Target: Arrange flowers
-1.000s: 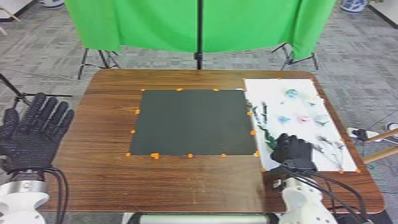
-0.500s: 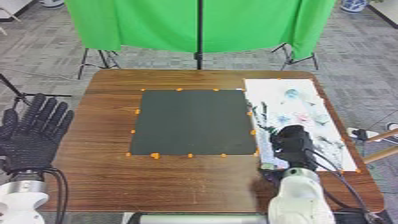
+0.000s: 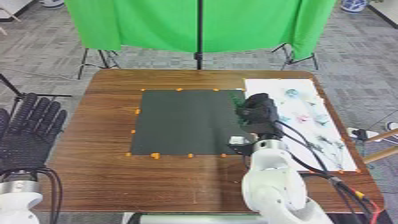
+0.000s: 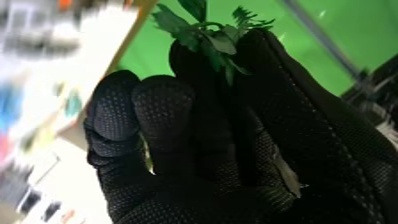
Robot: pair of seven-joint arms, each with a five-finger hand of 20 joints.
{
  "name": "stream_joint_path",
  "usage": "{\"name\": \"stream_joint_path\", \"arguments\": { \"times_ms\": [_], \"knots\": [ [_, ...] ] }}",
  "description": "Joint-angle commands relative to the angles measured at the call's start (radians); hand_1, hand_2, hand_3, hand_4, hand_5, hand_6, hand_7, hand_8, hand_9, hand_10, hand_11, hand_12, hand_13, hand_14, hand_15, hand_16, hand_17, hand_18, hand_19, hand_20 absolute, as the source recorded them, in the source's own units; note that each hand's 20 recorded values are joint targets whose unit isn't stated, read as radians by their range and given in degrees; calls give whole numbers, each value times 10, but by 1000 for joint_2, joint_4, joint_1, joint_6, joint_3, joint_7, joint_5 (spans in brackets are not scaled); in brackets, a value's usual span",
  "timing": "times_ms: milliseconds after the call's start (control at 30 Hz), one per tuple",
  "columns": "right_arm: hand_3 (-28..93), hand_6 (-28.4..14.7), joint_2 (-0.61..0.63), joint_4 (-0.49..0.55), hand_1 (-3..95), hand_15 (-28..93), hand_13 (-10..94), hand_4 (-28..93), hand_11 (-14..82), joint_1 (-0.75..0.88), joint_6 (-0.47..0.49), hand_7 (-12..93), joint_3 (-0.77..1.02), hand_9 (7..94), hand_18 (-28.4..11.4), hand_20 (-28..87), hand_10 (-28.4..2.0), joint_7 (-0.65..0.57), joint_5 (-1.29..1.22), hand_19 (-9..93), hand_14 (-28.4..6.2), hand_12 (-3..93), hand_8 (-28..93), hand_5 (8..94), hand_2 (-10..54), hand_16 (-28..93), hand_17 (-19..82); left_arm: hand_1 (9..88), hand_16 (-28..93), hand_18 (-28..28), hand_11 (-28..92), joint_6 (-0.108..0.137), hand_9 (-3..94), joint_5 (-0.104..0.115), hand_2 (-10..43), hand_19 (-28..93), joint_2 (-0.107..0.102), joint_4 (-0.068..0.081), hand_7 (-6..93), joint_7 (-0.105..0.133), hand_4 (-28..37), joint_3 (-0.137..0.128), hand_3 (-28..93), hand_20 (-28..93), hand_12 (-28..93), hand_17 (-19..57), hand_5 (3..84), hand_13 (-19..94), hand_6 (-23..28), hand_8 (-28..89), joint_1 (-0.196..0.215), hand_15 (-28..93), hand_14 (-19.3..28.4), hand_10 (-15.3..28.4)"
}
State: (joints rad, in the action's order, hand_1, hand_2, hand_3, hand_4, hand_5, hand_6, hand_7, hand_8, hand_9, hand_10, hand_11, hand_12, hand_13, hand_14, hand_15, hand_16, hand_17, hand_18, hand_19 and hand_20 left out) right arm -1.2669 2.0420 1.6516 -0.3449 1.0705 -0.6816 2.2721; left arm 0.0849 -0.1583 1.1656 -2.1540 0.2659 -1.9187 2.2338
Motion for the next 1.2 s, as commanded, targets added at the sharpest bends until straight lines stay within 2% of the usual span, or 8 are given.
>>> {"name": "stream_joint_path", "arguments": {
  "times_ms": [33, 167, 267, 467, 667, 833, 967, 1200],
  "knots": [
    [764, -5, -161, -116, 582, 659, 723, -171, 273, -134, 75, 501, -120, 843, -270, 354, -104, -3, -7, 886, -109, 527, 167, 726, -95, 493, 403, 254, -37, 111, 149, 30, 398, 55, 129, 220, -23, 65, 109, 1, -283, 25, 729, 130, 119, 9, 469, 304, 72, -78, -19, 295, 142, 135],
    [768, -4, -237, -197, 575, 674, 746, -161, 276, -173, 108, 506, -148, 854, -272, 355, -102, -17, 0, 905, -109, 529, 167, 722, -95, 495, 425, 253, -38, 110, 146, 24, 394, 60, 129, 217, -21, 85, 109, -5, -283, 21, 729, 129, 118, 9, 461, 302, 68, -79, -11, 289, 139, 132],
    [771, -3, -284, -251, 570, 677, 754, -152, 276, -191, 124, 513, -161, 858, -275, 352, -101, -39, 14, 911, -111, 532, 167, 718, -95, 497, 431, 253, -37, 109, 142, 32, 390, 55, 129, 211, -35, 86, 106, -9, -283, 25, 729, 127, 118, 10, 457, 300, 66, -78, -14, 284, 138, 130],
    [773, -2, -343, -336, 563, 677, 766, -145, 276, -206, 181, 534, -196, 866, -277, 343, -99, -72, 69, 921, -111, 537, 162, 704, -95, 489, 442, 253, -34, 108, 141, 33, 389, 56, 128, 206, -65, 94, 106, -11, -283, 54, 729, 129, 120, 10, 455, 299, 66, -77, -40, 279, 137, 131],
    [772, -7, -398, -383, 561, 683, 776, -141, 277, -175, 194, 564, -219, 869, -279, 339, -101, -102, 121, 931, -111, 543, 154, 679, -95, 479, 453, 253, -31, 108, 139, 51, 387, 61, 127, 204, -95, 95, 106, -19, -283, 82, 730, 131, 121, 10, 455, 299, 67, -77, -53, 277, 137, 130],
    [768, -17, -408, -416, 567, 697, 776, -145, 286, -149, 105, 594, -243, 864, -281, 350, -104, -43, 199, 932, -121, 550, 148, 653, -95, 469, 453, 253, -30, 108, 140, 36, 387, 62, 128, 204, -85, 99, 108, 0, -283, 89, 729, 132, 123, 10, 455, 299, 68, -76, -64, 278, 138, 130],
    [768, -23, -429, -435, 567, 735, 758, -151, 324, -121, 112, 629, -238, 844, -283, 380, -109, -28, 229, 932, -138, 552, 139, 629, -95, 448, 445, 253, -30, 108, 142, 31, 388, 62, 127, 205, -85, 102, 110, 10, -283, 90, 729, 132, 124, 9, 457, 299, 68, -76, -66, 280, 138, 131],
    [751, -38, -456, -424, 573, 748, 742, -187, 386, -95, 144, 626, -230, 800, -284, 385, -118, -9, 223, 932, -145, 549, 123, 608, -95, 436, 437, 254, -30, 108, 144, 35, 389, 63, 127, 205, -89, 109, 113, 4, -283, 109, 729, 133, 125, 9, 459, 300, 69, -77, -83, 283, 138, 131]
  ]
}}
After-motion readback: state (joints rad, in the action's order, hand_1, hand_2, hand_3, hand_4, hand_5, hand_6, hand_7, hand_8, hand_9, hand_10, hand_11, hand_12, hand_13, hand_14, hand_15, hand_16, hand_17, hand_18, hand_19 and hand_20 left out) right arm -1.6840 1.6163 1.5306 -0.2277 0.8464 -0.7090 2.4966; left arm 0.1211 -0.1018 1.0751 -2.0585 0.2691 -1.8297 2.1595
